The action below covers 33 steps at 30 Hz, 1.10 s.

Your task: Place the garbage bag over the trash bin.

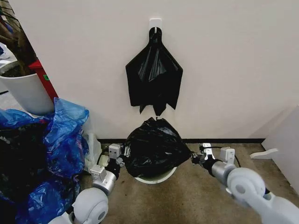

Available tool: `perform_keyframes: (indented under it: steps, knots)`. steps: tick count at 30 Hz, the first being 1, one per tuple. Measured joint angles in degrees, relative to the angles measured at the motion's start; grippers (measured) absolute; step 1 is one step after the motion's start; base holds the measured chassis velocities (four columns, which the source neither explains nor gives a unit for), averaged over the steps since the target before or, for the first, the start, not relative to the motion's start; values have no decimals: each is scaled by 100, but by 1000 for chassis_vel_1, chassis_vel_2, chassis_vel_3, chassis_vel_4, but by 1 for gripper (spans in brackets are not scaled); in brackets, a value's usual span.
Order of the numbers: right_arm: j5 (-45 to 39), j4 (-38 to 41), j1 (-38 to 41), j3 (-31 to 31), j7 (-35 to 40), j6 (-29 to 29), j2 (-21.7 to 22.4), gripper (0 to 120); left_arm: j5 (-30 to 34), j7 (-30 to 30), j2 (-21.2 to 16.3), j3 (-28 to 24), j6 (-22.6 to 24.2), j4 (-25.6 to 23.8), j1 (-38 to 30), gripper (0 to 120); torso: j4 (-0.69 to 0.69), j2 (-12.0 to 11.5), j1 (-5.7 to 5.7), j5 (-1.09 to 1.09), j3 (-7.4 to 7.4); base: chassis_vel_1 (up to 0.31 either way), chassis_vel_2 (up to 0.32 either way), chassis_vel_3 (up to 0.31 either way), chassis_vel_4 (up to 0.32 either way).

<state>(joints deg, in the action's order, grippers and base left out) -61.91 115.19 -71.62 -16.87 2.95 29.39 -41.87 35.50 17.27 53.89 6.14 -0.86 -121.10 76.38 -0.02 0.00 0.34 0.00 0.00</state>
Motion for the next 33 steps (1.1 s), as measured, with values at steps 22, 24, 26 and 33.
perform_keyframes:
  steps: [22,24,26,33]
  knots:
    - [2135,-1664,26,-229,-3997,-1492,20,0,1592,-149,132,82,-58,-178,43,4,0,0,0,-1,0,0,0,0,0]
    - [2184,-1709,38,-229,-4046,-1555,12,0,1694,-147,142,83,-34,-190,34,4,-1,0,0,0,0,0,0,0,0]
    - [2265,-1758,53,-229,-4110,-1641,-1,0,1799,-134,158,83,-4,-203,29,4,0,0,0,1,0,0,0,0,0]
    - [2676,-1778,0,-247,-4433,-2012,-34,0,2049,13,238,81,44,-204,26,4,-1,0,0,0,0,0,0,0,0]
